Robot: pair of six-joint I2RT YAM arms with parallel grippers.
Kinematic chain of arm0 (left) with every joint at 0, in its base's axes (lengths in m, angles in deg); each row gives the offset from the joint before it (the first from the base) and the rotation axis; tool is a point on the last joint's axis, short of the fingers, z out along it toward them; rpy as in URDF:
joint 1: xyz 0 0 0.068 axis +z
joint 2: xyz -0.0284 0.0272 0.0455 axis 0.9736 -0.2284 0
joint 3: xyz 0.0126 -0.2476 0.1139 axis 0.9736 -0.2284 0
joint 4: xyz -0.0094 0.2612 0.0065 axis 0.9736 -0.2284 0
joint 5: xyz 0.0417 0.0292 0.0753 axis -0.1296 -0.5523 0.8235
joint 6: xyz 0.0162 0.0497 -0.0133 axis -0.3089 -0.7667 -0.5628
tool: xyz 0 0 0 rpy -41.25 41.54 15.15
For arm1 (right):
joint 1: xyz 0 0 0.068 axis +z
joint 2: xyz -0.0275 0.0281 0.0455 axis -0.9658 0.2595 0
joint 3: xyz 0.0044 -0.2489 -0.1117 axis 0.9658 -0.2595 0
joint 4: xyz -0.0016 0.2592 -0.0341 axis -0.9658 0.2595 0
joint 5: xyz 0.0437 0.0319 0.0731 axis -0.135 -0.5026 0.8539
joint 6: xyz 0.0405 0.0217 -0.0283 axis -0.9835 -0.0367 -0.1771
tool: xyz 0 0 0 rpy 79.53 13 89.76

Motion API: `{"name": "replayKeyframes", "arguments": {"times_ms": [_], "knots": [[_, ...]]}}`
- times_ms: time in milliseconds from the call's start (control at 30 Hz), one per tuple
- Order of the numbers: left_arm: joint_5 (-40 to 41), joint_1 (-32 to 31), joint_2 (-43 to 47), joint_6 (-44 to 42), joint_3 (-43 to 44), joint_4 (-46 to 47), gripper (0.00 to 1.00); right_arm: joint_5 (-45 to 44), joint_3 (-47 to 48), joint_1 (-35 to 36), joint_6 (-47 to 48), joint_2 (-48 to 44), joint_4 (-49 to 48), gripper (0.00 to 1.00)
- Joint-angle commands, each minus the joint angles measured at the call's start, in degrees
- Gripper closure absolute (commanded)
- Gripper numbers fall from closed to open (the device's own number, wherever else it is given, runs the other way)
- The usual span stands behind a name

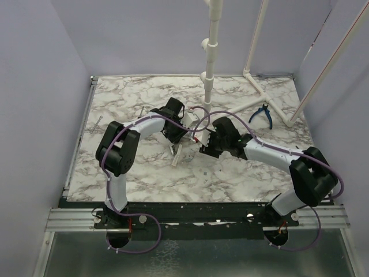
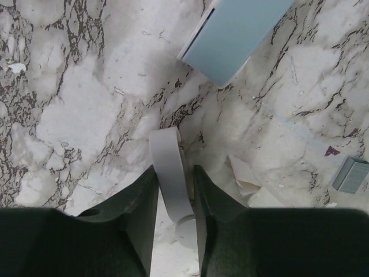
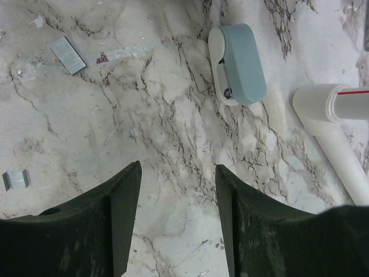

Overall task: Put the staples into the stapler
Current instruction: Close the stapler at the center of the board.

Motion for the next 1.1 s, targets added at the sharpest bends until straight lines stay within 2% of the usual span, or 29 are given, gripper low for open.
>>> {"name": "replayKeyframes", "arguments": {"times_ms": [0,300,600,700,833,867,900,933,1067], "knots": [[3.27,0.04,1.08,0.32,-2.24,0.38,0.73,1.30,1.54,-0.46,0.70,1.57,1.81,0.43],[1.74,4.15,4.11,-0.84,-3.98,0.70,0.87,0.86,3.64,-0.51,0.66,2.46,3.11,0.43],[-7.65,9.76,7.03,2.39,-5.33,5.10,0.99,2.29,6.27,-0.55,-2.37,2.56,4.04,0.43],[-11.60,10.87,9.09,4.34,-5.87,7.19,1.00,2.79,6.29,-0.76,-4.38,1.75,2.63,0.41],[-17.15,11.29,12.84,7.55,-7.47,11.54,1.00,3.83,6.78,-2.37,-8.62,1.24,0.61,0.27],[-18.67,11.29,13.81,8.65,-7.90,12.76,1.00,4.80,7.23,-3.13,-9.74,1.20,0.70,0.18],[-19.99,11.28,14.75,10.05,-8.46,14.32,1.00,6.00,7.83,-3.94,-10.94,1.20,1.21,0.04],[-21.28,11.34,15.58,11.29,-8.95,15.94,1.00,7.78,8.52,-4.65,-12.02,1.22,2.13,0.01],[-25.45,11.31,19.03,18.51,-12.20,24.53,1.00,15.30,11.66,-6.83,-17.02,0.82,6.28,0.00]]}}
